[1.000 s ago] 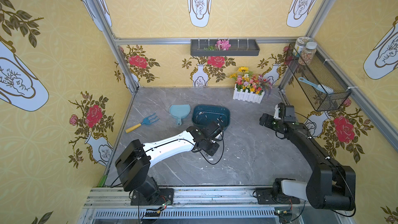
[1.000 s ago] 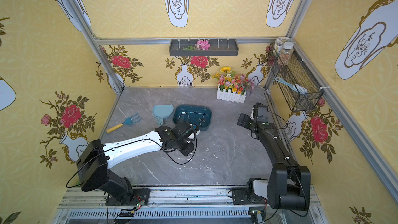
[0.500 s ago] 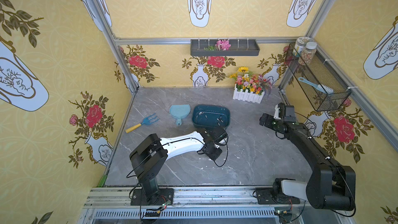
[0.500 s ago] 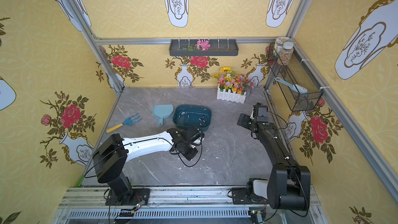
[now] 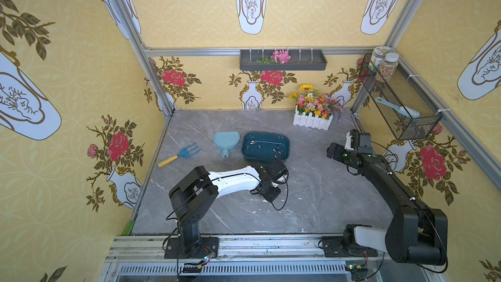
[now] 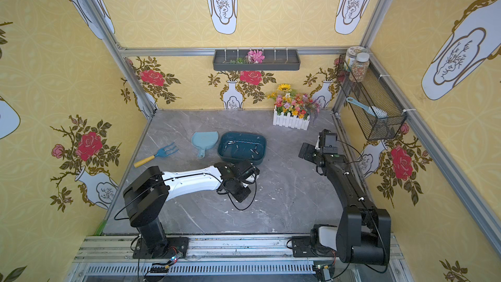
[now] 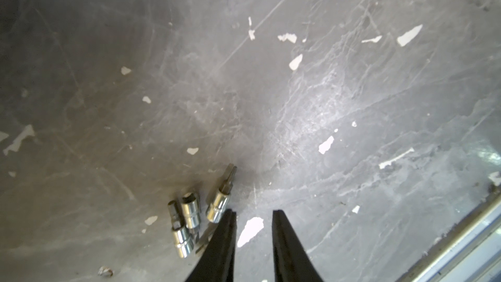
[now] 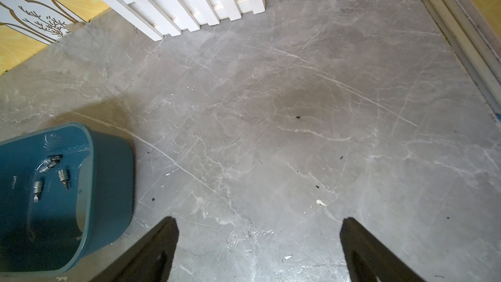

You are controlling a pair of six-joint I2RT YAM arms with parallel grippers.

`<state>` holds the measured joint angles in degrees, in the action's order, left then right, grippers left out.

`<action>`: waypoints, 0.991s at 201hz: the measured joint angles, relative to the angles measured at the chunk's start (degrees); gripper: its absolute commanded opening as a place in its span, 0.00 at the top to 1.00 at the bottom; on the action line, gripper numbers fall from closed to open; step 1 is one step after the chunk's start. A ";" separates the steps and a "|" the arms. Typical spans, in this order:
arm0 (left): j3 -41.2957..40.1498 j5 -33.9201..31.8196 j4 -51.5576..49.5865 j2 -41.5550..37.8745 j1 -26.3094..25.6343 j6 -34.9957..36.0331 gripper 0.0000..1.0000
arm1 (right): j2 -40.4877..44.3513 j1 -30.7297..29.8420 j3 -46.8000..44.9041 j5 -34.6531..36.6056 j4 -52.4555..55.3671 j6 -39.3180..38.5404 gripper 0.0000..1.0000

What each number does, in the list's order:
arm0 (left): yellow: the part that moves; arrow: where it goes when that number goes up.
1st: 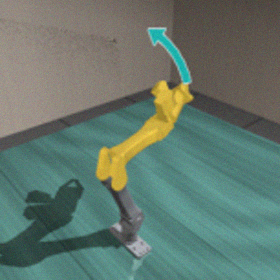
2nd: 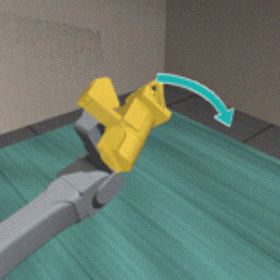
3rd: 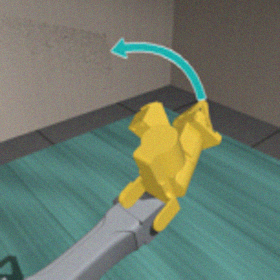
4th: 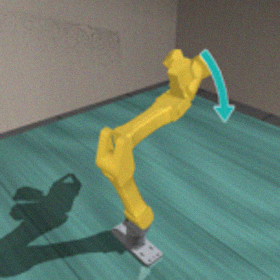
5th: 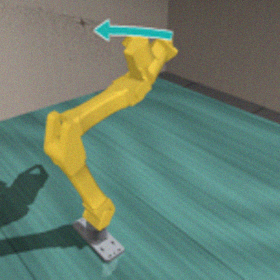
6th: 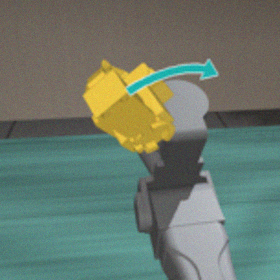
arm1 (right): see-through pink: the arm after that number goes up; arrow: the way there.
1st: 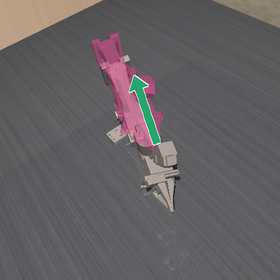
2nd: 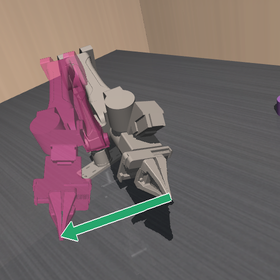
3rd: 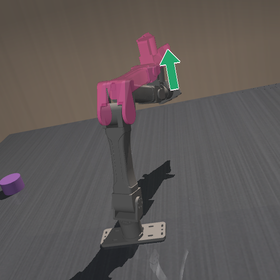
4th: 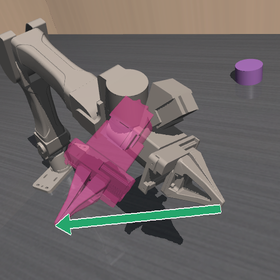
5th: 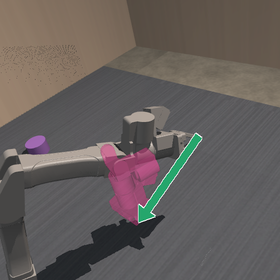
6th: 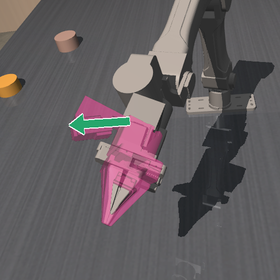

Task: Put the bit on the desktop into the storage box
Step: Pick up the screwdriver bit from the center of the board.

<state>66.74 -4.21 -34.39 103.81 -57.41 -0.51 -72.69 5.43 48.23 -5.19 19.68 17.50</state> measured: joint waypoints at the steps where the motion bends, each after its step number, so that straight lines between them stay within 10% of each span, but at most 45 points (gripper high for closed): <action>1: 0.00 -0.04 0.02 0.02 0.00 0.00 0.71 | 0.00 0.00 0.00 0.00 0.00 0.00 0.03; 199: 0.66 -3.69 0.26 3.39 0.17 0.72 0.71 | 0.00 0.33 0.00 -0.02 0.00 0.00 0.03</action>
<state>67.40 -7.90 -34.13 107.20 -57.23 0.21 -72.69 5.76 48.23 -5.21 19.68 17.50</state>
